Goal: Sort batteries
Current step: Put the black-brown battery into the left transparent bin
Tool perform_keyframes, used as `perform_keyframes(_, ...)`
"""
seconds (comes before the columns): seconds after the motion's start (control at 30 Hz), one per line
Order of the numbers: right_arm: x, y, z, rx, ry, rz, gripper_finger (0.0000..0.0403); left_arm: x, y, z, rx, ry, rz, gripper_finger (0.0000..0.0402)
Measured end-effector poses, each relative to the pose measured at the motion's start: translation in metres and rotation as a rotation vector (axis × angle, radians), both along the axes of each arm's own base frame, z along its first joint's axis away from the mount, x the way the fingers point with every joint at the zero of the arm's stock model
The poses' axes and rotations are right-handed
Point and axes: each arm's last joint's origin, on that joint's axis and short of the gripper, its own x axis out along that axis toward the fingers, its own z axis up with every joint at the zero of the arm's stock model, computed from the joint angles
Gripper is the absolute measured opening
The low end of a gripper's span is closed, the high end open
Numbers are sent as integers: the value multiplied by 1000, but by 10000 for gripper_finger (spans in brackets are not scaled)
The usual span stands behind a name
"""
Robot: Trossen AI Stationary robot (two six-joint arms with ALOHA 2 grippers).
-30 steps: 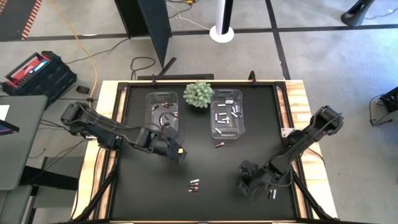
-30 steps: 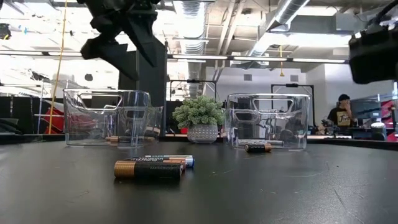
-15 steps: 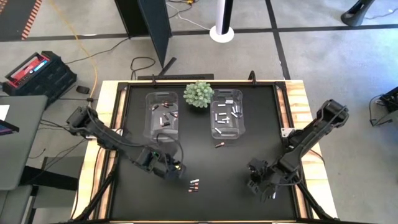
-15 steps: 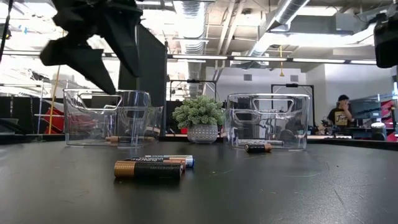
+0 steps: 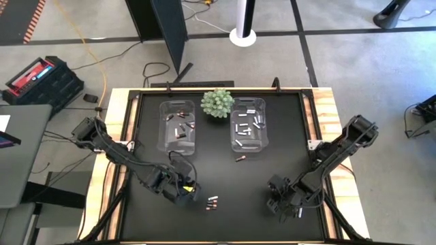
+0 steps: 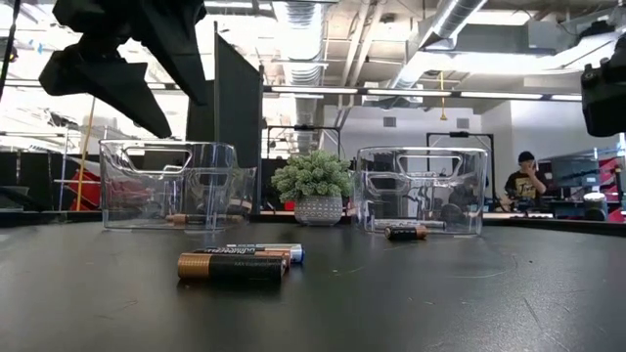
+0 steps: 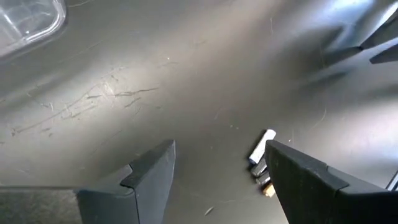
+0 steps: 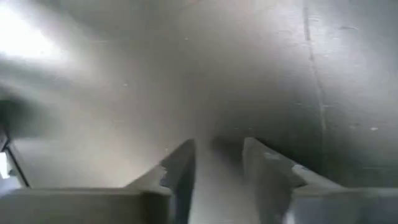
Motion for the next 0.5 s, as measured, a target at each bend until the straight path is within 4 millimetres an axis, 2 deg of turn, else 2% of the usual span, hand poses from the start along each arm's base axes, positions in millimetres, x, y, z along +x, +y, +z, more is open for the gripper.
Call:
perform_keyframes(0.13,2,-1,3,-6,-17,43,246,0,-1,0,11,4,-17,245)
perform_keyframes(0.23,4,-1,5,0,-30,56,289,0,-1,0,21,7,-28,245)
perform_keyframes(0.33,6,-3,5,2,-33,58,309,0,0,0,35,11,-43,245)
perform_keyframes(0.5,9,-2,6,30,-51,44,315,0,0,0,53,16,-63,245)
